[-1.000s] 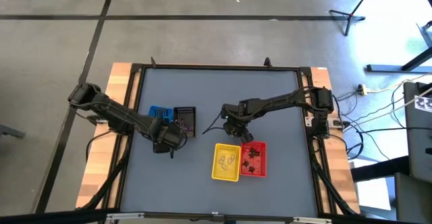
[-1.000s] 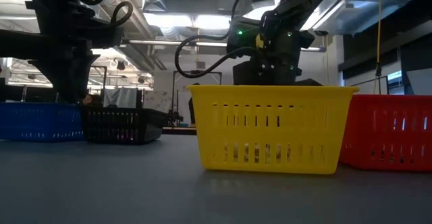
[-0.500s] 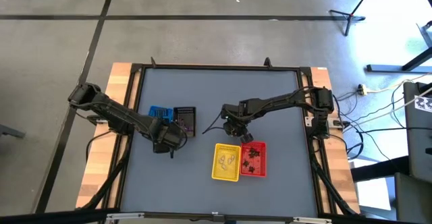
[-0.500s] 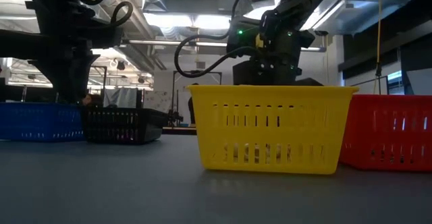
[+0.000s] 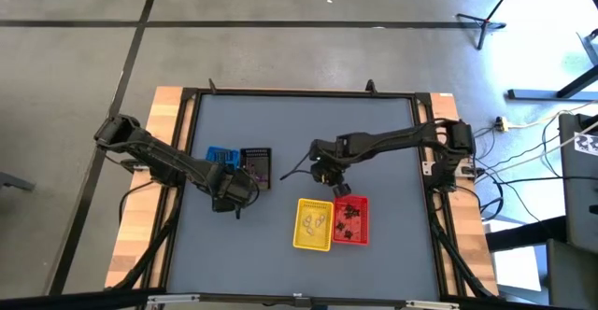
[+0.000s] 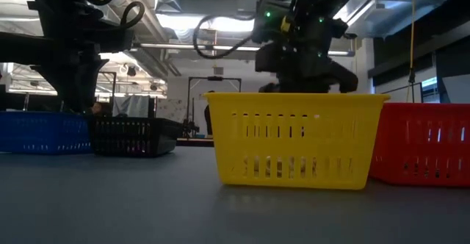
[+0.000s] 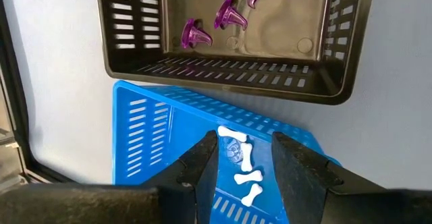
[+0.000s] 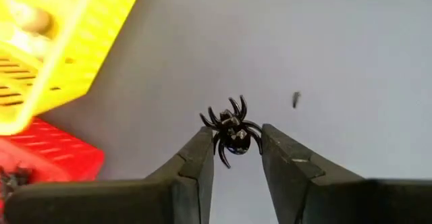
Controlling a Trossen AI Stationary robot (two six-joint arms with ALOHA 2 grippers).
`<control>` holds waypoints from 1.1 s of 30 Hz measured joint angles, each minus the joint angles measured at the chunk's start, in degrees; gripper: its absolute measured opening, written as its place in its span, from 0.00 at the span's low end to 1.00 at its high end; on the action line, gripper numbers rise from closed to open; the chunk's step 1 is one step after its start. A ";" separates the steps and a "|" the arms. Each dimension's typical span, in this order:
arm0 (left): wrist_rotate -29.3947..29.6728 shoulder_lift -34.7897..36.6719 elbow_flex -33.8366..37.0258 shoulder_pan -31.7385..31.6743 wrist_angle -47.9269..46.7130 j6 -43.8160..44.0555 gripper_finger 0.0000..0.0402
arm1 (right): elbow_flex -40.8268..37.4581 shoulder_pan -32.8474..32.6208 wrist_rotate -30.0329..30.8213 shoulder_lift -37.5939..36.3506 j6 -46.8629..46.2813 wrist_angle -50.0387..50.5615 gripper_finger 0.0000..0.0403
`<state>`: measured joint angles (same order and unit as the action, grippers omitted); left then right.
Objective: Sort Halloween decoration
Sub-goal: Put the spider toy into the red bin
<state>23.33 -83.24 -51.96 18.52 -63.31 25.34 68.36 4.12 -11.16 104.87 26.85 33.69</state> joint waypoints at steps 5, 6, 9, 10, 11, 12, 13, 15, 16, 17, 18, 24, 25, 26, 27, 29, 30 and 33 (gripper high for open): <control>0.00 0.00 0.00 0.00 0.00 -0.02 0.32 | 0.07 0.00 -0.35 -3.01 -3.39 0.08 0.26; 0.00 0.00 0.00 0.00 0.00 -0.01 0.32 | 0.07 -0.02 -0.39 -3.57 -4.18 0.39 0.26; 0.00 0.00 0.00 0.00 0.00 -0.02 0.32 | 0.09 -0.02 -1.49 -5.26 -7.23 1.14 0.26; 0.00 0.00 0.00 0.00 -0.02 -0.02 0.32 | 0.11 -0.02 -2.57 -5.71 -8.54 1.23 0.26; 0.00 0.00 0.00 0.00 0.00 -0.02 0.32 | 0.11 -0.02 -3.80 -6.19 -9.93 1.25 0.26; 0.00 0.00 0.00 0.00 -0.02 -0.02 0.32 | 0.11 -0.02 -5.17 -6.54 -11.30 1.23 0.26; 0.00 0.00 0.00 0.00 0.00 -0.02 0.32 | 0.11 -0.18 -6.77 -6.92 -12.60 1.23 0.26; 0.00 0.00 0.00 0.00 0.00 -0.02 0.32 | 0.13 -0.86 -9.03 -7.48 -14.89 1.24 0.26; 0.00 0.00 0.00 0.00 0.00 -0.02 0.32 | 0.13 -1.37 -9.38 -7.92 -15.44 1.38 0.26; 0.00 0.00 0.00 0.00 0.00 -0.02 0.32 | 0.13 -2.07 -9.40 -8.22 -16.05 1.68 0.26; 0.00 0.00 0.00 0.00 0.00 -0.02 0.32 | 0.20 -2.86 -9.38 -8.39 -16.20 1.70 0.26; 0.00 0.00 -0.02 -0.02 0.63 -0.02 0.32 | 0.24 -8.21 -8.71 -9.17 -17.16 4.46 0.26; 0.00 0.02 0.00 0.00 0.76 -0.02 0.32 | 0.24 -9.22 -8.36 -9.17 -17.80 5.39 0.26; -0.02 0.02 0.00 0.00 0.94 -0.02 0.32 | 0.24 -10.19 -7.80 -9.20 -18.53 5.92 0.26; -0.02 0.00 0.00 0.00 1.16 -0.03 0.32 | 0.25 -11.15 -6.87 -9.25 -19.14 6.63 0.26; -0.02 0.02 0.00 0.00 1.40 -0.02 0.32 | 0.26 -13.10 -4.62 -9.26 -20.33 8.92 0.26; -0.02 0.02 0.00 0.00 1.42 -0.03 0.32 | 0.26 -14.03 -3.53 -9.26 -20.91 9.64 0.26; -0.02 0.02 0.00 0.00 1.45 -0.04 0.32 | 0.26 -16.50 -1.21 -9.26 -22.82 12.22 0.26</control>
<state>23.31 -83.22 -51.96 18.52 -61.87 25.30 68.62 -12.38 -12.37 95.61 4.03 45.91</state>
